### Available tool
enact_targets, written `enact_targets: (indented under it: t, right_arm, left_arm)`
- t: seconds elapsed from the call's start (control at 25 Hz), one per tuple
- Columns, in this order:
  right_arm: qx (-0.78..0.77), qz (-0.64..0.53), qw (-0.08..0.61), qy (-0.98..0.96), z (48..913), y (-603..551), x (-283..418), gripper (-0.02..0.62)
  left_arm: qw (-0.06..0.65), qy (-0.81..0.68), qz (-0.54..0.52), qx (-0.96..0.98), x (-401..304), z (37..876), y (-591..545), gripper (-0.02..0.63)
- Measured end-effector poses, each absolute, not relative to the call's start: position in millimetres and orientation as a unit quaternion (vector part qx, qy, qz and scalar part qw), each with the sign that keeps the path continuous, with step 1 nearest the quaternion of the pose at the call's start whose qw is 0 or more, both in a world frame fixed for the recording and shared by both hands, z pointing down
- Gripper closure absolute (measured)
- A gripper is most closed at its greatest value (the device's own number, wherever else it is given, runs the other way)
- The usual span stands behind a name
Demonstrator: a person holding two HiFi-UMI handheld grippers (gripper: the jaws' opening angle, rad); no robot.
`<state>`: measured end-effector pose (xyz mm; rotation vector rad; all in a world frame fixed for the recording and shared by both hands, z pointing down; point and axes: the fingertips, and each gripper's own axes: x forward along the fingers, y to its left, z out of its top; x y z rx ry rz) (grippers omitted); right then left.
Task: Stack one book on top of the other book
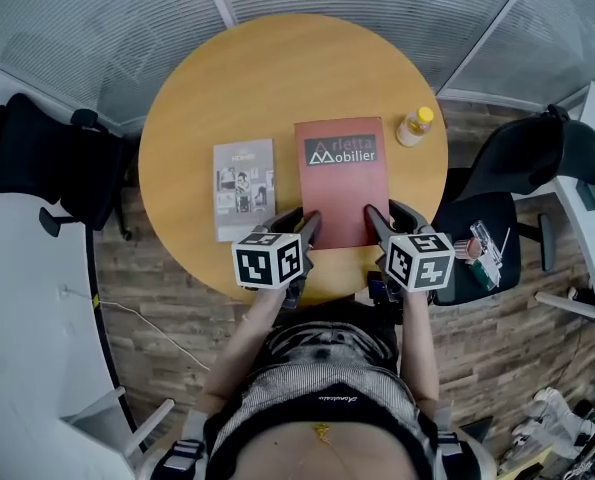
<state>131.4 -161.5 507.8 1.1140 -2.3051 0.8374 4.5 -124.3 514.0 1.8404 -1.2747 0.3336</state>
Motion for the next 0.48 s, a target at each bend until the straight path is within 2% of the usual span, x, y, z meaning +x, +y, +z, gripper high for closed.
enact_targets:
  t: [0.48]
  right_arm:
    - [0.405,0.269,0.209,-0.849,473,-146,135,0.423]
  left_arm:
    - [0.396,-0.516,0.121,0.75,9,483,-109,0.466]
